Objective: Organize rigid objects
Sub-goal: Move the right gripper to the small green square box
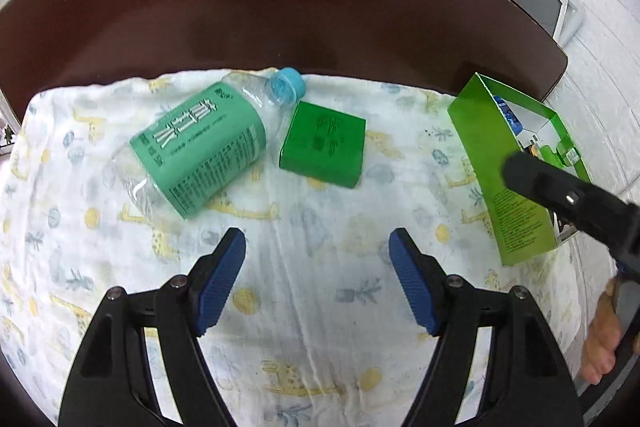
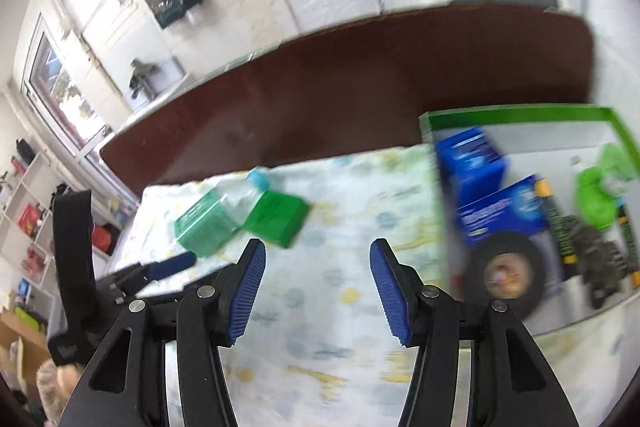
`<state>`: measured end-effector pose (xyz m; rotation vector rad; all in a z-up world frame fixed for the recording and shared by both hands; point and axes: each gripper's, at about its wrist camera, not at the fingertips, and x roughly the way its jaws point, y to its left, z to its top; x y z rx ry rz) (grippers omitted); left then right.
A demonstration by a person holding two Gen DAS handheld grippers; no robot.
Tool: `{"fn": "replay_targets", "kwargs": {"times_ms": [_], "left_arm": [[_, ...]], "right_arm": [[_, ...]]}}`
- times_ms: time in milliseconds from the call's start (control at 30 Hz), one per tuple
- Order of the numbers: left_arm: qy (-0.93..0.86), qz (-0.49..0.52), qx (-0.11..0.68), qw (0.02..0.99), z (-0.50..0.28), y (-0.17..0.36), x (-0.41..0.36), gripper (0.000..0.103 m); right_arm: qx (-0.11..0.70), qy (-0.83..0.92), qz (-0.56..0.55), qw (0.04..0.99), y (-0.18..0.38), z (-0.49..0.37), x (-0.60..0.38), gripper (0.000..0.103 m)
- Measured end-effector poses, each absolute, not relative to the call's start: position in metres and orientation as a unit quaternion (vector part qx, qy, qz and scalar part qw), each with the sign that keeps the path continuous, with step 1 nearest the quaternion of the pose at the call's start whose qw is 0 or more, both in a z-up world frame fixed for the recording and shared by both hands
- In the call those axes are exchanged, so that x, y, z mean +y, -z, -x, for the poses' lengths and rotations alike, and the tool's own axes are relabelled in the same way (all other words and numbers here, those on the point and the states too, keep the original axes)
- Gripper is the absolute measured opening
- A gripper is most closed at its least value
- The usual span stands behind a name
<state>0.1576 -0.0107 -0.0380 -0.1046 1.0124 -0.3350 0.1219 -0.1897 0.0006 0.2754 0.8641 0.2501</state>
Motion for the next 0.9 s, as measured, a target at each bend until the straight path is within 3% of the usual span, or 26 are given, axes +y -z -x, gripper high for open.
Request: {"fn": "replay_targets", "kwargs": {"times_ms": [67,133,200,300,600,833,900], "left_arm": [[0.168,0.057,0.484,0.857,-0.158,0.044,-0.011,0.07],[0.178,0.07,0.488,0.851,-0.162,0.048,-0.012,0.059],[0.185,0.08,0.498,0.843,-0.171,0.052,-0.014,0.042],[0.193,0.093,0.509,0.834,-0.181,0.06,-0.012,0.034],[0.191,0.095,0.511,0.832,-0.203,0.066,-0.008,0.033],[0.183,0.078,0.509,0.838,-0.177,0.054,0.026,0.034],[0.188,0.089,0.509,0.835,-0.165,0.051,0.037,0.034]], "right_arm": [[0.43,-0.119,-0.134,0.885,0.01,-0.145,-0.177,0.056],[0.439,-0.106,-0.128,0.883,0.019,-0.171,-0.168,0.056],[0.451,-0.095,-0.126,0.879,0.028,-0.19,-0.161,0.056],[0.462,-0.098,-0.127,0.872,0.039,-0.214,-0.152,0.056],[0.48,-0.168,-0.127,0.851,0.065,-0.252,-0.133,0.056],[0.507,-0.208,-0.118,0.828,0.072,-0.2,-0.124,0.055],[0.515,-0.213,-0.12,0.822,0.073,-0.181,-0.123,0.049]]}}
